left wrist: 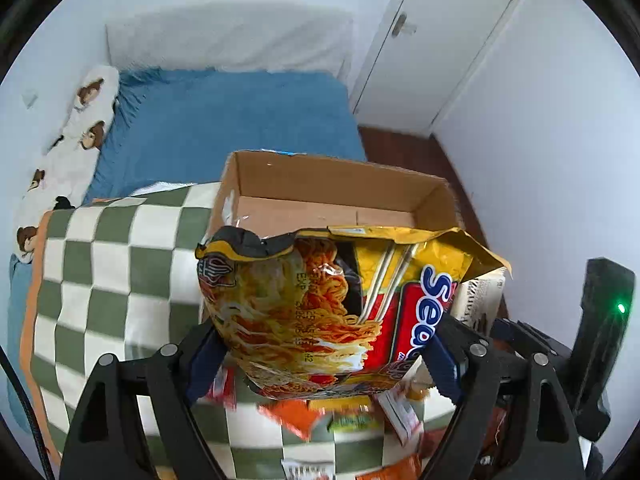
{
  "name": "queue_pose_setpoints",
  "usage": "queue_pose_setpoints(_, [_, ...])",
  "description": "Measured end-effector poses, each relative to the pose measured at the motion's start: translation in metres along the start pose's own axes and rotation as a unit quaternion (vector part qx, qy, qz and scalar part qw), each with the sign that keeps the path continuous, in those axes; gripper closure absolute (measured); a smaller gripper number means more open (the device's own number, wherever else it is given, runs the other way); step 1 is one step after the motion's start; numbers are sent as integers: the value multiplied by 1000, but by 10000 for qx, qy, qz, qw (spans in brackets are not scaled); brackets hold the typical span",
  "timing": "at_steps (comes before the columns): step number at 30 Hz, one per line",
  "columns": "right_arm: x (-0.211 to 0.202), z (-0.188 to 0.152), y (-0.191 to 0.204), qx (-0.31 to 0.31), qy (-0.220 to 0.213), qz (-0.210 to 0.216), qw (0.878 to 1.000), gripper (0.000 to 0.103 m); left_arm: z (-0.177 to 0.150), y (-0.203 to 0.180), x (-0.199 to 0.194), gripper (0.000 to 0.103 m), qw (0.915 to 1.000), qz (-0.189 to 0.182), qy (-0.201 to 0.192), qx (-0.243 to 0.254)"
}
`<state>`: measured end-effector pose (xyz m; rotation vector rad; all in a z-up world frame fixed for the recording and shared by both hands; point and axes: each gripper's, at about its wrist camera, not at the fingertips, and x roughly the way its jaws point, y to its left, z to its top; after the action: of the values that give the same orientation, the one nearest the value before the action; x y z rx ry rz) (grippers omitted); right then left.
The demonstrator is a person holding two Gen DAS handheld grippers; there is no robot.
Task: Organize snacks
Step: 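Carry both packs into the cardboard box and open both tools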
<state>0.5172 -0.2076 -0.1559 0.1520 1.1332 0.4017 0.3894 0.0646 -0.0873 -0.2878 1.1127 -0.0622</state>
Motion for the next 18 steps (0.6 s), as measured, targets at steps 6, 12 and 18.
queue_pose_setpoints(6, [67, 51, 23, -27, 381, -258, 9989, 46, 53, 1, 97, 18, 9961, 185, 848, -171])
queue_pose_setpoints(12, [128, 49, 12, -78, 688, -489, 9964, 46, 72, 2, 166, 18, 9889, 314, 1432, -245])
queue_pose_setpoints(18, [169, 30, 22, -38, 910, -535, 9944, 45, 79, -7, 199, 17, 9844, 420, 1705, -77])
